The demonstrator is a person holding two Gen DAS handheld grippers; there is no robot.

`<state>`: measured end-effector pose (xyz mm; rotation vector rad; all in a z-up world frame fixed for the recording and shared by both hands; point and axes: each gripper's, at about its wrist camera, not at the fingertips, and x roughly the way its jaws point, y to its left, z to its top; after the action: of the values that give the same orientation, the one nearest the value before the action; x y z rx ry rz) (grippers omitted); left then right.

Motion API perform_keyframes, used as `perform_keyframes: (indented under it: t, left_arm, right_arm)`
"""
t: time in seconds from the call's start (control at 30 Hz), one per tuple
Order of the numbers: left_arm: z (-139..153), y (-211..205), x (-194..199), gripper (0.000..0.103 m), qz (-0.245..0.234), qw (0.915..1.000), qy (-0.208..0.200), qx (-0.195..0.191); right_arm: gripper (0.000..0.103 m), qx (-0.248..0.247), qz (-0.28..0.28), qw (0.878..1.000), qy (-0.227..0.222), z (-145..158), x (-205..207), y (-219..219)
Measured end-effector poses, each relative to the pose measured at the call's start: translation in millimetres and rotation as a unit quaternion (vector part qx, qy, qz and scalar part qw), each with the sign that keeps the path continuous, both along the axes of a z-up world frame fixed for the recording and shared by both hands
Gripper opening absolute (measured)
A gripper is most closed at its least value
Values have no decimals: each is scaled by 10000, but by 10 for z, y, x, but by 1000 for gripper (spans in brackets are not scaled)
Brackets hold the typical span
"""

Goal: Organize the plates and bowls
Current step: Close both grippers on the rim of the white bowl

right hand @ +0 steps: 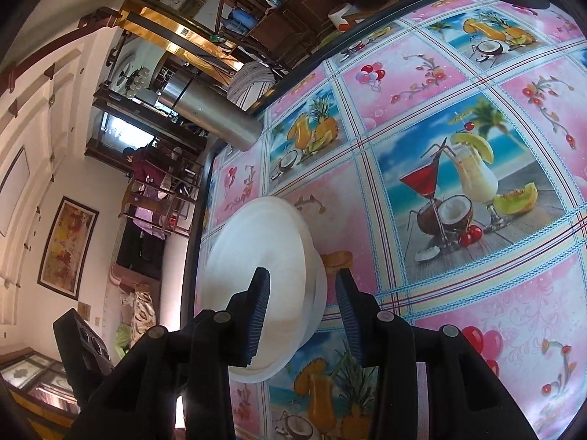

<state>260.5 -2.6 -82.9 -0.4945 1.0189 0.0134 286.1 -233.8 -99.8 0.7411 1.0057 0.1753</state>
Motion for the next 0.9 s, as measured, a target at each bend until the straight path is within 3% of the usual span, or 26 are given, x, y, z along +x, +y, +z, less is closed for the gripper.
perform_keyframes:
  t: [0.1,0.23,0.37,0.73,0.9]
  left_arm:
    - [13,23,-8,55,78,9999,-63,84]
    - [-23,58,14,28,55,10000,-44,3]
    - [-88,88,35,13,13,9997,53,-221]
    - [-53,69,18,7,-24,9999,-30,-166]
    - [-66,56,25,6,-44,9999,-10,-156]
  right_arm:
    - [40,32,23,10000,37,-18,-2,12]
    - [40,33,39,10000,74,-47,11,34]
    - [40,97,20,9999,131,-87,29,26]
    - [37,104,12,9999,124,-99,33,25]
    - [16,43,5,9999,136,-111,33,49]
